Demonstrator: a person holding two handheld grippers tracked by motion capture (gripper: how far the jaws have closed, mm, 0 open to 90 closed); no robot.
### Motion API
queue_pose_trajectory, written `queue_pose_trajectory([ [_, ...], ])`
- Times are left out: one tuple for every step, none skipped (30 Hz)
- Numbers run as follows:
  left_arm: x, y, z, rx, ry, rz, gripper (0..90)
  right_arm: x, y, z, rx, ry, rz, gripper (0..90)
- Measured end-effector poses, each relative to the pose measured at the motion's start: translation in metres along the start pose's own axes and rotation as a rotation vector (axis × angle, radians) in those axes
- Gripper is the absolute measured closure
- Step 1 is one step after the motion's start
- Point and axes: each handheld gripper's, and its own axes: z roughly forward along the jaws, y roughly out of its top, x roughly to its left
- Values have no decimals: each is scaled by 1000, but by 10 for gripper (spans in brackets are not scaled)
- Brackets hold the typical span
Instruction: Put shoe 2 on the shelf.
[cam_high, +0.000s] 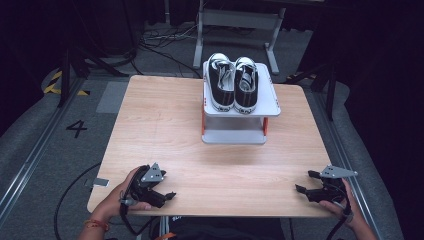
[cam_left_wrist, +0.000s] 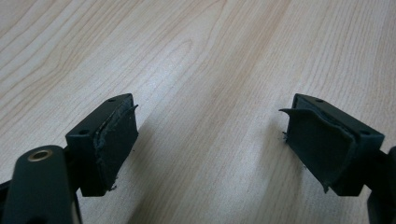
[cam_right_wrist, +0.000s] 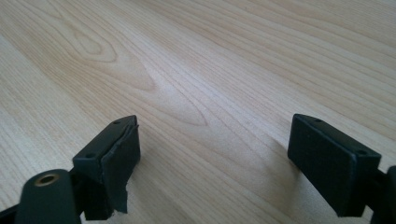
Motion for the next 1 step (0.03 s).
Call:
queue_pose_trajectory([
  [0,0,0,1,0,0,167,0,0,0,0,0,0,174],
])
